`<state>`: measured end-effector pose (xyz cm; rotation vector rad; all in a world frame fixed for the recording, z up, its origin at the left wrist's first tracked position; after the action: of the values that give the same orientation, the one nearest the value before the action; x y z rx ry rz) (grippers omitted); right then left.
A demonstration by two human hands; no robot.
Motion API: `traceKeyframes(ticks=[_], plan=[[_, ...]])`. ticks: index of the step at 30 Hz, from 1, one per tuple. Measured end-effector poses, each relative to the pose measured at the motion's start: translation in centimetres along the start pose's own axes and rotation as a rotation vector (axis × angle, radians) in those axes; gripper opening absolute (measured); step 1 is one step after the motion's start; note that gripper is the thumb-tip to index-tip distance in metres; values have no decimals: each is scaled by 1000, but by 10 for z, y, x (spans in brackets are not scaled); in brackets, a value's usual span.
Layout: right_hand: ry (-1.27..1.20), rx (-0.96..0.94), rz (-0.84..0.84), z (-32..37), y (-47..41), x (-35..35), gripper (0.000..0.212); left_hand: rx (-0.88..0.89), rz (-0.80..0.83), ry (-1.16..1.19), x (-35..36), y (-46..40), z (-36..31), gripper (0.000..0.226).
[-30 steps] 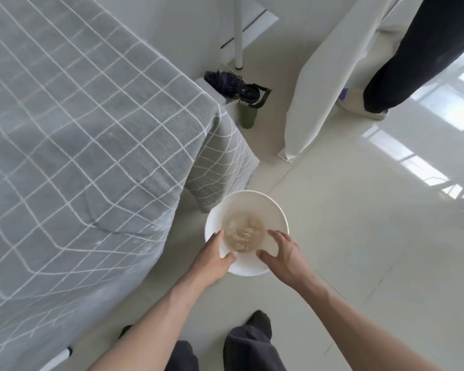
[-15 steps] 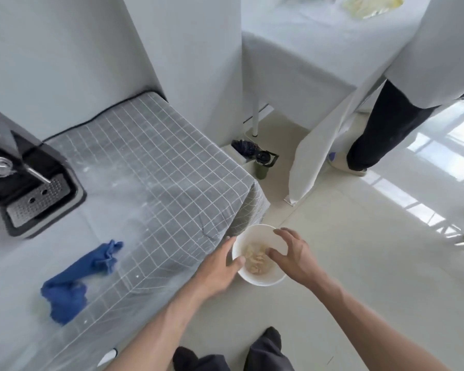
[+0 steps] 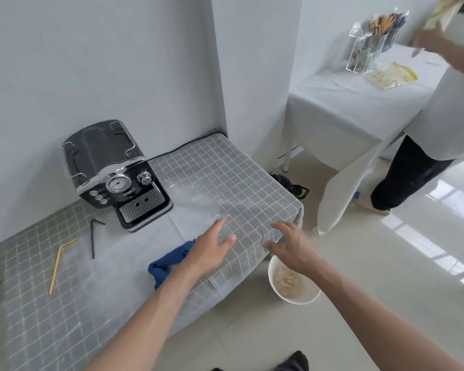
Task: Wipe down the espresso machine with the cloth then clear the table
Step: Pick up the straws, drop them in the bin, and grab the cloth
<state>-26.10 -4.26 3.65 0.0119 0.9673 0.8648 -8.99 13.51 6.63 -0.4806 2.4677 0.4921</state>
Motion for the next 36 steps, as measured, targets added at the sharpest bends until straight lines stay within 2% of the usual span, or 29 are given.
traceKeyframes(ticks=[9,19,31,36], plan=[[114,-149,66,122,14,69,60,-87,-144,-31,-93,80,79,64],[204,-286,205,241,10,153,58,-198,-348,-41,-159,157,166,67],[338,-497,477,384,-32,299,56,-494,-569,40,-235,221,290,61],[418,-484,480,425,-61,358,53,-637,-593,31,-262,219,348,57]])
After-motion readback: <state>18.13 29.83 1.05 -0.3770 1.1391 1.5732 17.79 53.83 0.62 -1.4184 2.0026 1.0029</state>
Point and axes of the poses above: each hand's wrist, its own y-axis away from the middle knuckle, its own x-axis out of the palm, z = x × y, the point moved 3 cm from there along -y, towards the middle knuckle, and after that the axes turned 13 degrees about x, right-handed, at the moved point
